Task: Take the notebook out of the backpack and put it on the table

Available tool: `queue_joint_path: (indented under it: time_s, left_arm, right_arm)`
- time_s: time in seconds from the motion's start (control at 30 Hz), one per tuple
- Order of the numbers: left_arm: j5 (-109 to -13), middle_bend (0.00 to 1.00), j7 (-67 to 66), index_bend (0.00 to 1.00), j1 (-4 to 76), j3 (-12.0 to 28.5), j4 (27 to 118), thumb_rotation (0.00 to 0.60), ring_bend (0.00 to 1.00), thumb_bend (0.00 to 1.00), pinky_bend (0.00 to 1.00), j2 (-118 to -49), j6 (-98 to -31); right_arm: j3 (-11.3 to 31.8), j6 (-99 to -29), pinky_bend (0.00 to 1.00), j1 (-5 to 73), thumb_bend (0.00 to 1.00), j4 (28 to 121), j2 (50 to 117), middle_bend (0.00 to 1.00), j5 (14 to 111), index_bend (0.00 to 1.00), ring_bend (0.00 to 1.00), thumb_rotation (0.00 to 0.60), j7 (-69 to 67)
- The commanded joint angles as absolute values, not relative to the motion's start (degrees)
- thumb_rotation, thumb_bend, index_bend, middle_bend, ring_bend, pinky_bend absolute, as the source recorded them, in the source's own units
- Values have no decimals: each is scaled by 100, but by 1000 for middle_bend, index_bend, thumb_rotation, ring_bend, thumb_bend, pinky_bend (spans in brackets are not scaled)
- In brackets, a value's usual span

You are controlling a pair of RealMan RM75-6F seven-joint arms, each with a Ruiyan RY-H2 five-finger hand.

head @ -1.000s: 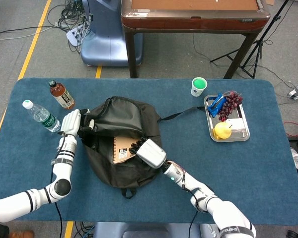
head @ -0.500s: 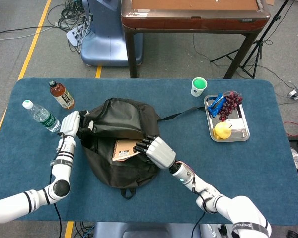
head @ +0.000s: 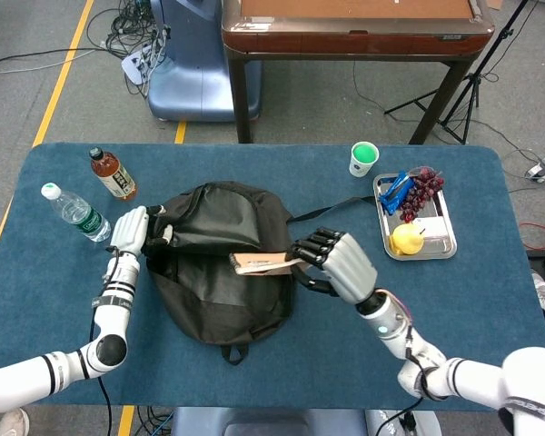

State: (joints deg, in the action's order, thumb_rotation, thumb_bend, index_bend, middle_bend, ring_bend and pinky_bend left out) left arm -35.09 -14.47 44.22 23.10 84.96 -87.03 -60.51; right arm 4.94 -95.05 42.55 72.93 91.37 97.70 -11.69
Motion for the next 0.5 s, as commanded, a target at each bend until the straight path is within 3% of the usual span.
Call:
queue_joint_path:
  time_s: [0.03,0.27,0.5]
  left_arm:
    - [-3558,776,-1451,665,4393,2281,8575,600,650,568,441,-8676,-6096]
    - [-3642,760,-1505,658,4355,2201,8770,600,644,568,441,-8634,-6172]
    - [-3662,749,-1528,651,4318,2165,8871,600,641,566,441,-8601,-6228]
  right_arm:
    - [590,-9551,621,3944,529,7651,8512,672,9673,917,638,600,-1012]
    - [528,-9154,621,3789,529,7286,8188,673,9546,917,638,600,-1146]
    - [380,-8741,621,3898,529,6073,8777,672,9713,917,638,600,-1239]
